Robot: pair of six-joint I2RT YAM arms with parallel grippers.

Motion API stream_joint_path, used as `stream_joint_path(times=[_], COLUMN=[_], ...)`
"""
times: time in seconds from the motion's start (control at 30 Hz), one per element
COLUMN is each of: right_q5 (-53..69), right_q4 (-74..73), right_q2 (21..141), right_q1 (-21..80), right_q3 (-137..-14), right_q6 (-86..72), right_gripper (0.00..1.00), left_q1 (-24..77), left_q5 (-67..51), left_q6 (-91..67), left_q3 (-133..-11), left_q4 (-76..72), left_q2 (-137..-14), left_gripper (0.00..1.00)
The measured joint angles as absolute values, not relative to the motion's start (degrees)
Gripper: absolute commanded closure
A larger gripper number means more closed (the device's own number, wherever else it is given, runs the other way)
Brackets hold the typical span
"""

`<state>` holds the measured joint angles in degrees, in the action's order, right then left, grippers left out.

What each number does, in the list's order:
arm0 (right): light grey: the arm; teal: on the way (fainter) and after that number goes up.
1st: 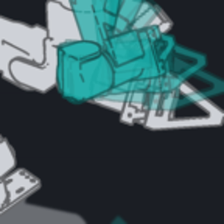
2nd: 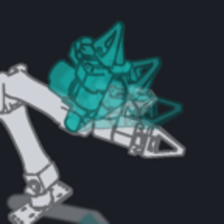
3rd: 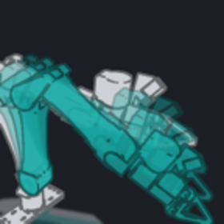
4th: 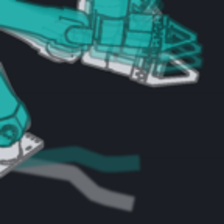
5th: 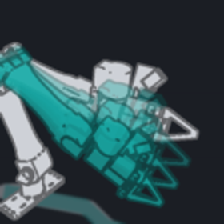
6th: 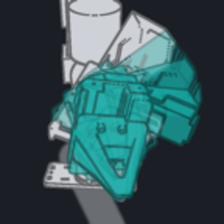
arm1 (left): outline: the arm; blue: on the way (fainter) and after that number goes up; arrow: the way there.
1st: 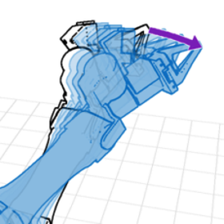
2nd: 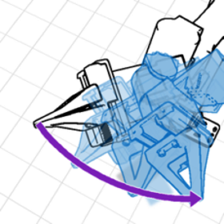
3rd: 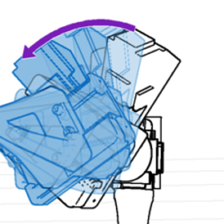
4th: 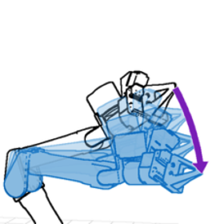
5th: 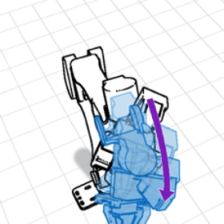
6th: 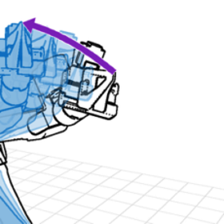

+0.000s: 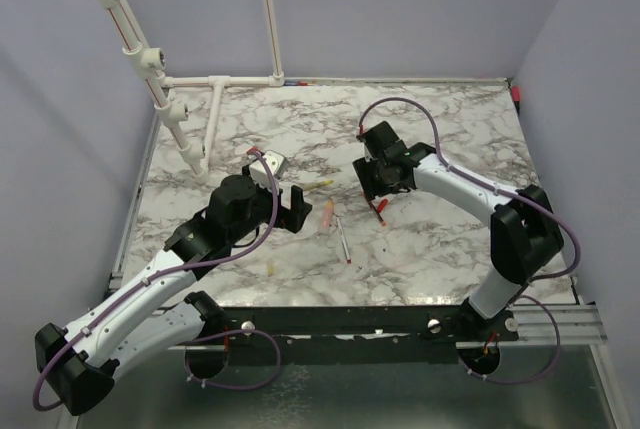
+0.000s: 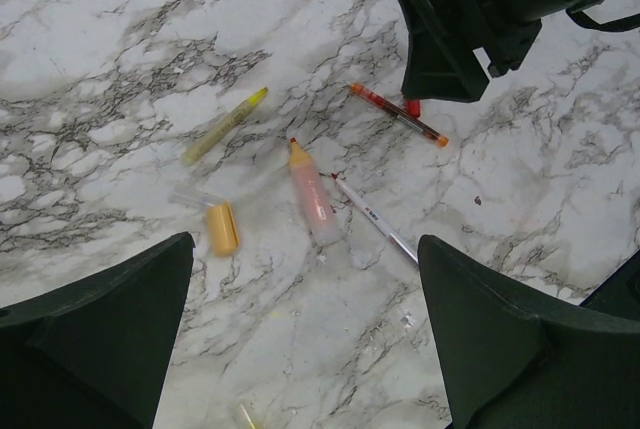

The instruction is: Insert the pens into the pen caps

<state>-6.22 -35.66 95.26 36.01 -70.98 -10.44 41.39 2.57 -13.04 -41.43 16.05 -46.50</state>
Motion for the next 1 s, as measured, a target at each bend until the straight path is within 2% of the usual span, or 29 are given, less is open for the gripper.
stream_joint_path(times=[0.57,1.0], right_q5=[-1.96,-1.74], right_q4=[-34.17,-34.11], right_q2=[106.76,111.74], right_q1=[33.08,32.77], right_q3=[-76.47,-77.69], right_q6=[-8.51,-7.4], right_gripper=[0.59,0.6], left_q1=[41.39,41.39], left_q5=[2.37,2.33], left_q6=[-12.51,-12.38], left_q3=[-41.43,-41.43], left_q4=[16.27,16.45], left_q2=[-46.92,-47.31], left_gripper=[0.06,0.06])
